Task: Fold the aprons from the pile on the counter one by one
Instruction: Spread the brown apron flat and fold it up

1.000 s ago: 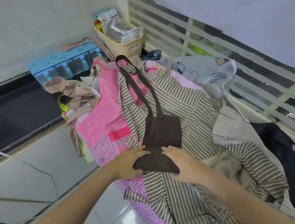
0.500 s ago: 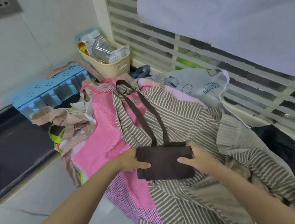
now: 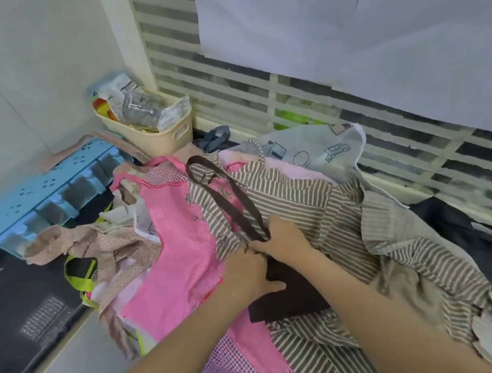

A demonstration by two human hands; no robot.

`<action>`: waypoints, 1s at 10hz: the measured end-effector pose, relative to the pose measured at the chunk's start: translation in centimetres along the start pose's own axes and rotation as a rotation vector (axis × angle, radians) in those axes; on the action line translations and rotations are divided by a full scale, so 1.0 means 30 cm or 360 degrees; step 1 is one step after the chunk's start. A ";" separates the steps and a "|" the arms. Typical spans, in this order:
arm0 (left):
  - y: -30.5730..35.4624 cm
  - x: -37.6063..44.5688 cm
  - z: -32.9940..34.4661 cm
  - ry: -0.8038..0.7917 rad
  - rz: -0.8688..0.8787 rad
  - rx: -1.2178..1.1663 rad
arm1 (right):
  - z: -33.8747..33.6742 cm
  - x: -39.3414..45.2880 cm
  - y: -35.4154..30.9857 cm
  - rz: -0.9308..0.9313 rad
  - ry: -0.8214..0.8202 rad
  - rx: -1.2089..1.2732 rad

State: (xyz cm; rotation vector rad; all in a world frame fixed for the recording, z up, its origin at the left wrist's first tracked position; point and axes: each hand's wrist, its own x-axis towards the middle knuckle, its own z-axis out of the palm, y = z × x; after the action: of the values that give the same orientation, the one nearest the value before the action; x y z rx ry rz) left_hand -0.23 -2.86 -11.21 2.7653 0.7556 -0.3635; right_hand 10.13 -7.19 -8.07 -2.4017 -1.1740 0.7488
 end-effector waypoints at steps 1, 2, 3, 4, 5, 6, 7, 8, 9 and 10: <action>0.022 0.002 0.023 -0.0018 -0.0053 -0.0304 | 0.022 -0.002 -0.054 -0.0069 0.0049 -0.0197; 0.033 -0.035 0.011 -0.0117 -0.0109 -0.0798 | 0.020 -0.032 -0.114 -0.0255 0.0126 -0.0251; 0.020 -0.048 0.003 -0.0170 0.0021 -0.1144 | -0.018 -0.055 -0.152 -0.0391 0.0182 -0.0092; 0.031 -0.051 -0.011 -0.0234 -0.0086 -0.1223 | -0.051 -0.093 -0.178 -0.0529 0.0252 0.0065; 0.029 -0.037 -0.032 -0.0271 -0.0034 -0.1221 | -0.096 -0.136 -0.238 -0.0670 0.0316 0.0139; 0.060 -0.002 -0.105 -0.0269 -0.0315 -0.1504 | -0.196 -0.183 -0.312 -0.0783 0.0357 0.0527; 0.024 0.061 -0.130 -0.0062 -0.0099 -0.1913 | -0.316 -0.234 -0.356 -0.0768 0.0467 0.1031; -0.025 0.122 -0.130 0.0050 -0.0270 -0.1910 | -0.413 -0.265 -0.351 -0.0717 0.0684 0.1344; -0.050 0.152 -0.172 0.0197 -0.0361 -0.2187 | -0.478 -0.304 -0.316 -0.0712 0.0762 0.1490; -0.067 0.161 -0.266 0.0345 -0.0487 -0.2610 | -0.521 -0.324 -0.262 -0.0525 0.0823 0.1690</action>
State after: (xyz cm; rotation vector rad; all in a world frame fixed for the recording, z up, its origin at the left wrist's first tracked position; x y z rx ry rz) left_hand 4.11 3.47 -5.55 1.1410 0.8902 0.3950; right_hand 9.76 -11.78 11.41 -1.3406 -0.6542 0.4198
